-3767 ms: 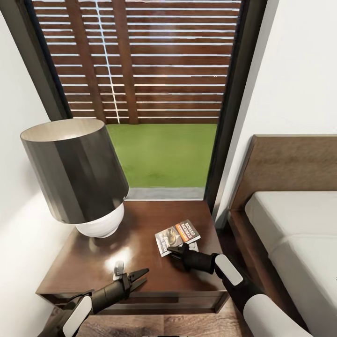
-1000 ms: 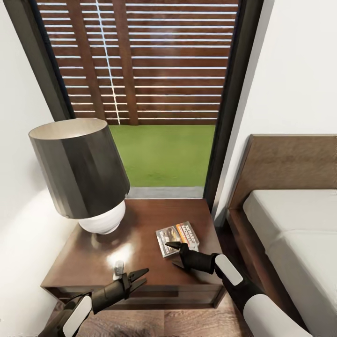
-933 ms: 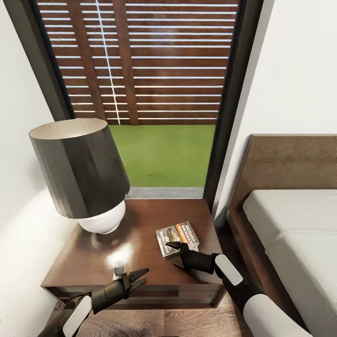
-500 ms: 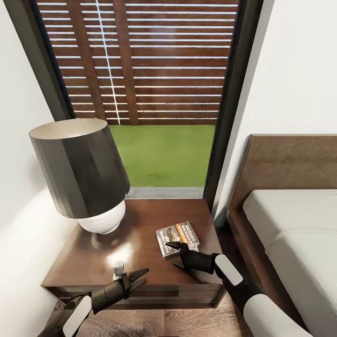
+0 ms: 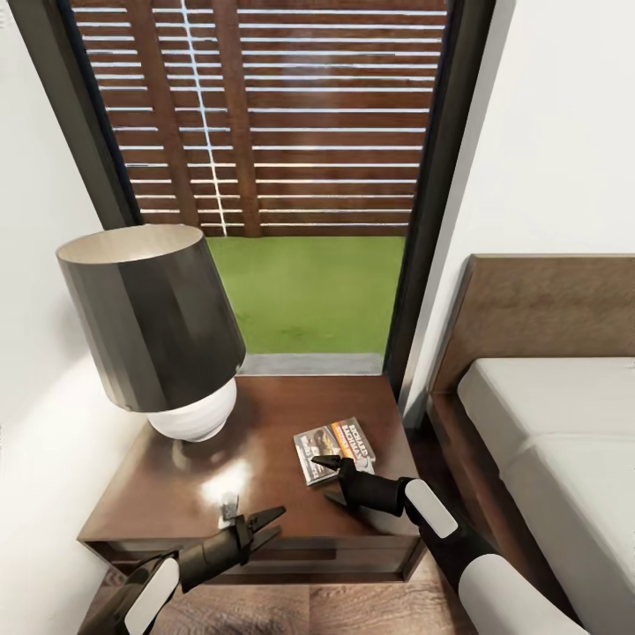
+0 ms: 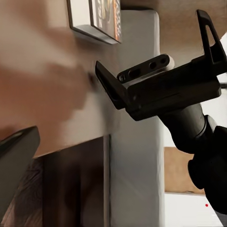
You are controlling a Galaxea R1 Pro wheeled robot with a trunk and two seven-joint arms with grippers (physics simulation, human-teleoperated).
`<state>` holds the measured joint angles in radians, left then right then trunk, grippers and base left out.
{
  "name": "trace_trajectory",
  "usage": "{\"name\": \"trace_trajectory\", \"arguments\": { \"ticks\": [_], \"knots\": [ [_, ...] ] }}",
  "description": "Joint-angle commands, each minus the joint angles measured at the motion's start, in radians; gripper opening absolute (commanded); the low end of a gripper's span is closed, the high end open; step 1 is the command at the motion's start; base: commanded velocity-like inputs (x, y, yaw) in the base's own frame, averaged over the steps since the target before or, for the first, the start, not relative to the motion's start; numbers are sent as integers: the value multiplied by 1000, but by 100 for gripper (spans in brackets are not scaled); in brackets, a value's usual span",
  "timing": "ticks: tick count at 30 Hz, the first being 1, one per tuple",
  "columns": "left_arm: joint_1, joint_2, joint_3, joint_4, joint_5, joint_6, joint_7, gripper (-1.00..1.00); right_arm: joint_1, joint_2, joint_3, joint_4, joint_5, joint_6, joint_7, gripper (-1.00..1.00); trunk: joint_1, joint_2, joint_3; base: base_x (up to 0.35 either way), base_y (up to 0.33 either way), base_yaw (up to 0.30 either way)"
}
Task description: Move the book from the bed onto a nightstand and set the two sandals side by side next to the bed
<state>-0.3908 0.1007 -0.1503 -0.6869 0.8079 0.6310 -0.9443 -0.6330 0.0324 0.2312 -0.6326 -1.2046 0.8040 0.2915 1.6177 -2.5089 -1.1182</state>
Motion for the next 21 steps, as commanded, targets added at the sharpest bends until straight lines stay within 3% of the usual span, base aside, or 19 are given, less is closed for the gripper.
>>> {"name": "trace_trajectory", "arguments": {
  "ticks": [1,21],
  "knots": [
    [0,1,-5,0,4,4,2,100,-1,0,0,1,5,1,6,100,-1,0,3,0,0,0],
    [0,1,-5,0,4,4,2,100,-1,0,0,1,5,1,5,100,-10,5,80,0,0,0]
  ]
}}
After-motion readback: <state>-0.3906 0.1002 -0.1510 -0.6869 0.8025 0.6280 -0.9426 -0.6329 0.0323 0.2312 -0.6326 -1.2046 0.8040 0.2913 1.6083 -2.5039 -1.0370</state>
